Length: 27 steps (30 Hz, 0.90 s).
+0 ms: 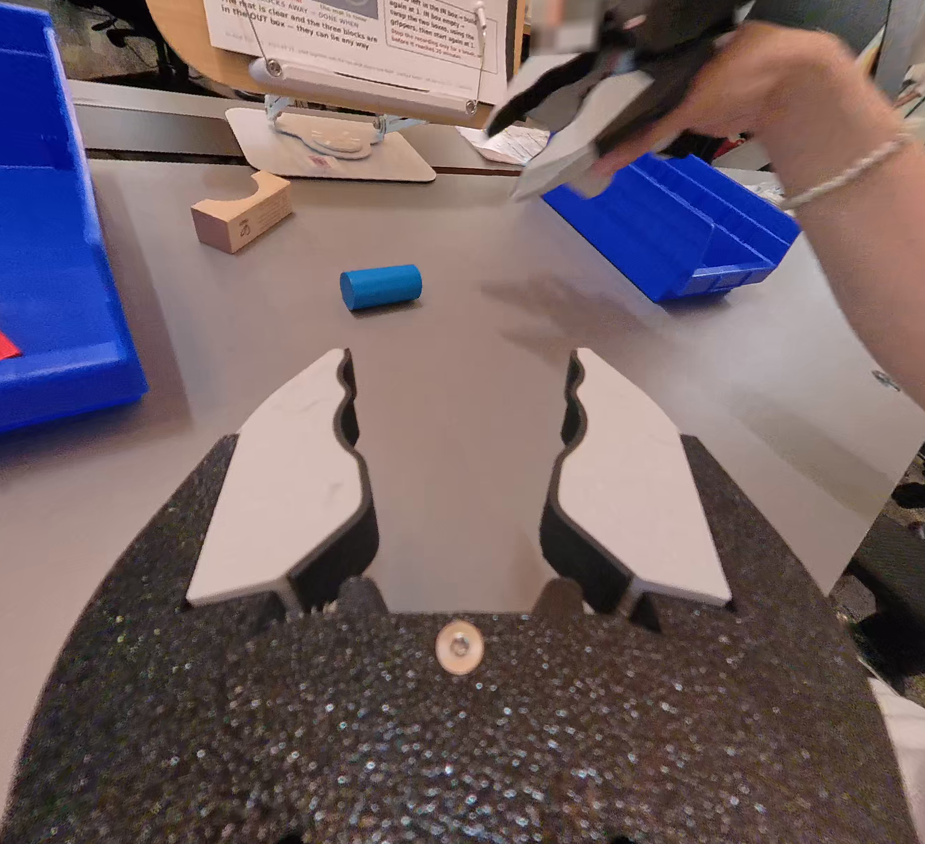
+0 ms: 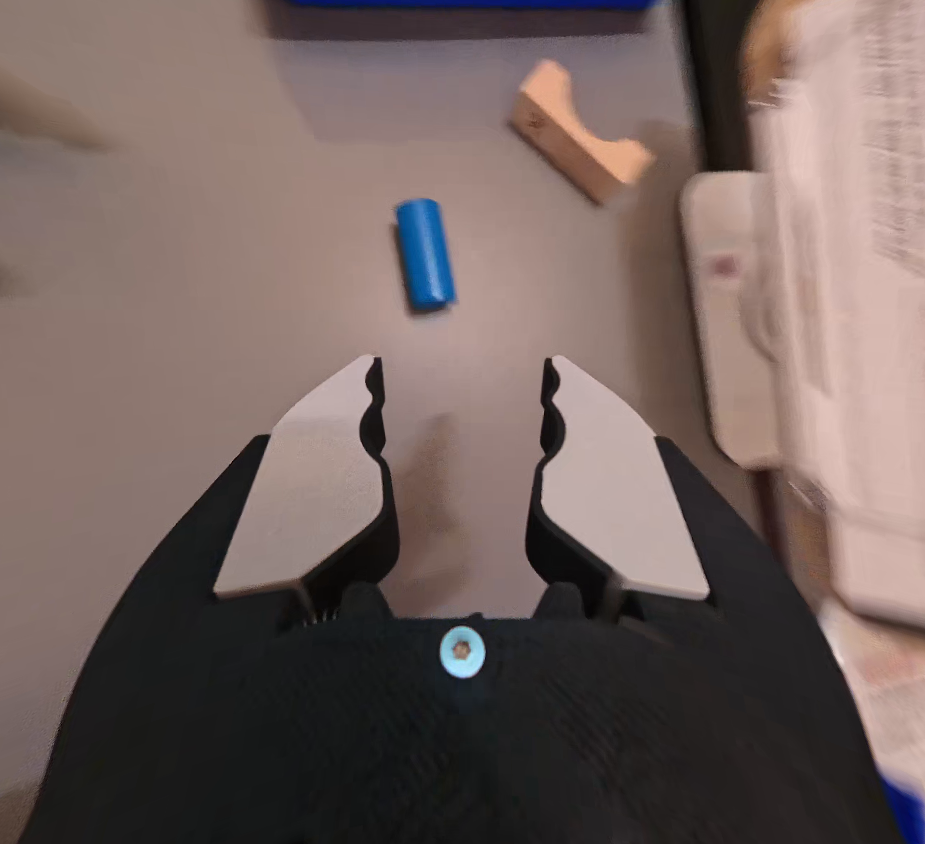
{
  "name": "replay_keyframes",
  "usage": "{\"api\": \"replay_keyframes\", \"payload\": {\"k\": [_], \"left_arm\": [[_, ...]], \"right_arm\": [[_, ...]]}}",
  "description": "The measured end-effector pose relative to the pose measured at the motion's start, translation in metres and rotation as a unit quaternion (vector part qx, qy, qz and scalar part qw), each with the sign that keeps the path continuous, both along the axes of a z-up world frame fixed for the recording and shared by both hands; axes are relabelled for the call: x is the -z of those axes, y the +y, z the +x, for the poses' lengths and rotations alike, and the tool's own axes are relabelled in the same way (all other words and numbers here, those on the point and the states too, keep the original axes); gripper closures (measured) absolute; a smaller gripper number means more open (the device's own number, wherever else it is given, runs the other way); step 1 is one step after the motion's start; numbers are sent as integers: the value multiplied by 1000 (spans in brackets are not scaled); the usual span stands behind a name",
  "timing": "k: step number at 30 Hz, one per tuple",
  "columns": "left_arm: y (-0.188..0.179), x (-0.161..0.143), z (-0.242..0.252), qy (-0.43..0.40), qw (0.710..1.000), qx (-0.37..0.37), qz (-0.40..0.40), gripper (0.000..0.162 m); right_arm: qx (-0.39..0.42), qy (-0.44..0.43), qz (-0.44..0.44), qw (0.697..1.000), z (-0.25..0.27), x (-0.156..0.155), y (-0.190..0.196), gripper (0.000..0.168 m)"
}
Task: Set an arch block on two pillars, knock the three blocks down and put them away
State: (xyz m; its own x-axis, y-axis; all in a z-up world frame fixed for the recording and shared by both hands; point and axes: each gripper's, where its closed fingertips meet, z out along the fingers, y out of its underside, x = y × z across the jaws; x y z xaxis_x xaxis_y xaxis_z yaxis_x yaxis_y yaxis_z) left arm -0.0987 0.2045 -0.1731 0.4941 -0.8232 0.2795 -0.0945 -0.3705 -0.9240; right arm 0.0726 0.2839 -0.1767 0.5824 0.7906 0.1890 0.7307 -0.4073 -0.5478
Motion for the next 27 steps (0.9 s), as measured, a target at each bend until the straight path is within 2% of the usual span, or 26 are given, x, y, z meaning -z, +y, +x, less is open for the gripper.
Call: {"api": "replay_keyframes", "payload": {"k": [2, 4, 8, 11, 14, 17, 21, 24, 27], "left_arm": [[-4, -5, -3, 8, 1000, 2, 10, 82], [-7, -8, -9, 22, 1000, -2, 22, 81], [-9, -12, -26, 38, 998, -21, 44, 79], [-7, -12, -33, 30, 998, -28, 39, 79], [-4, -15, -32, 8, 999, -38, 34, 79], [-6, -19, -25, -4, 999, -29, 28, 79], [-12, -18, -21, 7, 999, -21, 38, 79], [-14, -17, -20, 4, 999, -17, 34, 79], [-15, -17, -21, 1, 999, -18, 31, 79]], "right_arm": [[-52, 14, -62, 997, -35, 32, 9, 108], [-76, -8, -83, 994, -52, 59, 22, 110], [-69, -67, -118, 988, -60, 97, 32, 114], [-58, -132, -110, 983, -48, 110, 36, 136], [-81, -162, -88, 980, -47, 110, 31, 136], [-61, -172, -75, 980, -38, 98, 23, 136], [36, -108, -56, 992, 2, 44, 6, 136], [130, -64, -30, 989, 65, -6, -13, 136], [258, -54, 2, 965, 157, -39, -40, 136]]}}
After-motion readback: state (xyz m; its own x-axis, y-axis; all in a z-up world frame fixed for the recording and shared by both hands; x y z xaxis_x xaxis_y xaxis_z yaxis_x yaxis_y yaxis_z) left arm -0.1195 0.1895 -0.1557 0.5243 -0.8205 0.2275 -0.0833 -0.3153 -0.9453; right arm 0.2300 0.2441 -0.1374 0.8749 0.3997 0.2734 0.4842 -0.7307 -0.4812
